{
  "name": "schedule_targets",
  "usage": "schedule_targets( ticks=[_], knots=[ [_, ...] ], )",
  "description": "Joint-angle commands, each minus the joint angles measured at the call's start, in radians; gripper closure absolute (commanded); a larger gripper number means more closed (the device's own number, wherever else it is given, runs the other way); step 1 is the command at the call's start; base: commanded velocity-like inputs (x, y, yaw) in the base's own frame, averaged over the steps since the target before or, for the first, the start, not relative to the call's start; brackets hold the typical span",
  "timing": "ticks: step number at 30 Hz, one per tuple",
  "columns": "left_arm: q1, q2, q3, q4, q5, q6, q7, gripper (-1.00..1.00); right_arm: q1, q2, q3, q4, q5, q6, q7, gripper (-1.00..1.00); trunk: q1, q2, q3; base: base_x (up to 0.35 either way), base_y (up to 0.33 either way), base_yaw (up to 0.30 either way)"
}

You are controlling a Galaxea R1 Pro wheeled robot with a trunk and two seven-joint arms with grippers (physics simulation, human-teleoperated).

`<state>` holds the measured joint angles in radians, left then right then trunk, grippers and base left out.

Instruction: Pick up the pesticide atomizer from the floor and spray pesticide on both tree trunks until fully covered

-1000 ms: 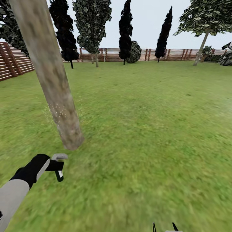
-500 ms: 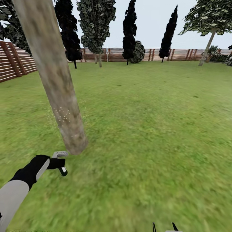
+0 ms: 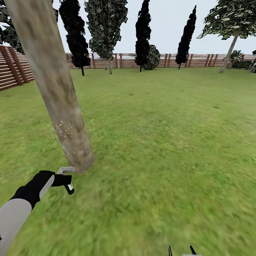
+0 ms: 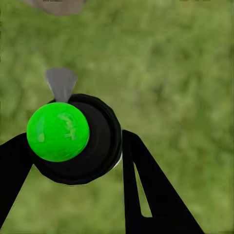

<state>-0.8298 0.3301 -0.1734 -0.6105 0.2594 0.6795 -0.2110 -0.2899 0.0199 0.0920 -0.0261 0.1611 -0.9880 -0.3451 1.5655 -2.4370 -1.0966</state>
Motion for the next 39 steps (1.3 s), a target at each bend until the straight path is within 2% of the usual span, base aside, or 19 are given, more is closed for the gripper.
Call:
schedule_targets(
  ticks=[1,9,18,27,31,34,36,38,39],
  knots=[
    [0.0,0.001,0.0,0.0,0.0,0.0,0.0,1.0,0.0,0.0,0.0,0.0,0.0,0.0,0.0,-1.0,0.0,0.0,0.0,0.244,-0.001,0.0],
    [0.0,0.003,-0.001,0.0,-0.001,0.003,0.0,1.0,0.0,0.0,0.0,0.0,0.0,-0.001,0.0,-1.0,0.0,0.0,0.0,0.112,0.0,0.005],
    [0.0,0.003,-0.001,0.0,0.001,0.003,-0.001,1.0,0.0,0.0,0.0,0.0,0.0,-0.001,0.0,-1.0,0.0,0.0,0.0,0.002,0.0,0.183],
    [0.001,0.0,-0.002,0.01,0.001,0.002,-0.001,1.0,0.0,0.0,0.0,0.0,0.0,0.0,0.0,-1.0,0.0,0.0,0.0,0.219,-0.144,0.002],
    [0.001,0.009,-0.001,0.021,-0.01,0.005,-0.004,1.0,0.0,0.0,0.0,0.0,0.0,0.0,0.0,-1.0,0.0,0.0,0.0,0.062,-0.022,0.0],
    [-0.001,0.033,-0.001,0.0,-0.001,0.066,-0.005,1.0,0.0,0.0,0.0,0.0,0.0,0.0,0.0,-1.0,0.0,0.0,0.0,0.003,-0.001,0.0],
    [-0.007,0.036,-0.001,-0.008,0.003,0.089,-0.005,1.0,0.0,0.0,0.0,0.0,0.0,0.0,0.001,-1.0,0.0,0.0,0.0,0.0,0.0,0.0],
    [-0.012,0.036,-0.003,-0.021,0.003,0.174,-0.005,1.0,0.0,0.0,0.0,0.0,0.0,0.0,0.001,-1.0,0.0,0.0,0.0,0.0,0.0,0.0],
    [-0.008,0.035,-0.003,-0.063,0.001,0.198,-0.005,1.0,0.0,0.0,0.0,0.001,0.0,0.0,0.001,-1.0,0.0,0.0,0.0,0.0,0.0,0.0]
  ],
)
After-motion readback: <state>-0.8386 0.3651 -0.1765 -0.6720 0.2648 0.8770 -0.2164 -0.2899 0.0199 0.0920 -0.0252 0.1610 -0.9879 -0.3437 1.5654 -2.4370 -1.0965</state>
